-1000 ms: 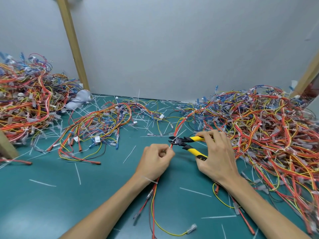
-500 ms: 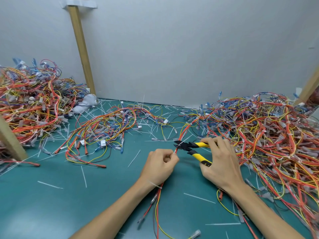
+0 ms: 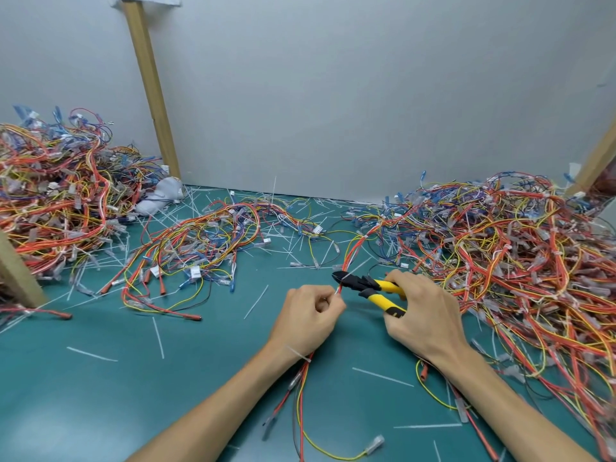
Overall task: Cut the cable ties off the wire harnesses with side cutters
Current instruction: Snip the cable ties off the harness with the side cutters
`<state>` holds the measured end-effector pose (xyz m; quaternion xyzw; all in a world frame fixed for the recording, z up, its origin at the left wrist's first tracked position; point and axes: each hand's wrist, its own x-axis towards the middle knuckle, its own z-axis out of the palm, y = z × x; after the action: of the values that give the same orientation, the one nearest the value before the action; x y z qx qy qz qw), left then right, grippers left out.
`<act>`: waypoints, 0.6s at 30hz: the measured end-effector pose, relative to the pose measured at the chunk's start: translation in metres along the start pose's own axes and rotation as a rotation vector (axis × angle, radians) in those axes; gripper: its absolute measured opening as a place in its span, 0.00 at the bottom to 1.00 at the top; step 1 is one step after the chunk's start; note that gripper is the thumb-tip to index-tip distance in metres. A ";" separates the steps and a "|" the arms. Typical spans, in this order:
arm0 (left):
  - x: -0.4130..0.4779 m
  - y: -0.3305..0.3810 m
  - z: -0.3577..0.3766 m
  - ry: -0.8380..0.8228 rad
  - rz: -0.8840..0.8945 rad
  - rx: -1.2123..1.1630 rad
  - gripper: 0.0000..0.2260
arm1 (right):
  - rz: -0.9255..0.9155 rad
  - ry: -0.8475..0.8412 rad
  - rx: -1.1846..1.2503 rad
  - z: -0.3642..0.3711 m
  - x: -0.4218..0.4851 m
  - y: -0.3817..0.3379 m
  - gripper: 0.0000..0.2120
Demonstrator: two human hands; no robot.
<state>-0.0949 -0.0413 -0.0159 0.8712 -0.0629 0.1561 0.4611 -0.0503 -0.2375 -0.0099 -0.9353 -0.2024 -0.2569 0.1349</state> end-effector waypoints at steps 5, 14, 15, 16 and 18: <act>-0.002 -0.004 0.002 -0.066 -0.052 -0.090 0.16 | 0.058 -0.024 0.043 -0.001 0.000 0.000 0.07; 0.004 -0.004 -0.004 -0.188 -0.128 -0.366 0.18 | 0.046 -0.068 0.051 0.000 -0.001 0.001 0.07; 0.004 -0.004 -0.004 -0.201 -0.131 -0.387 0.19 | 0.044 -0.067 0.058 -0.001 -0.001 0.001 0.08; 0.004 -0.003 -0.005 -0.210 -0.132 -0.405 0.18 | 0.043 -0.065 0.064 -0.002 -0.001 0.001 0.08; 0.004 -0.001 -0.007 -0.222 -0.128 -0.441 0.18 | 0.042 -0.064 0.082 -0.003 -0.002 0.000 0.09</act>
<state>-0.0925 -0.0349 -0.0119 0.7634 -0.0905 0.0126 0.6394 -0.0530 -0.2393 -0.0081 -0.9407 -0.1974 -0.2157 0.1719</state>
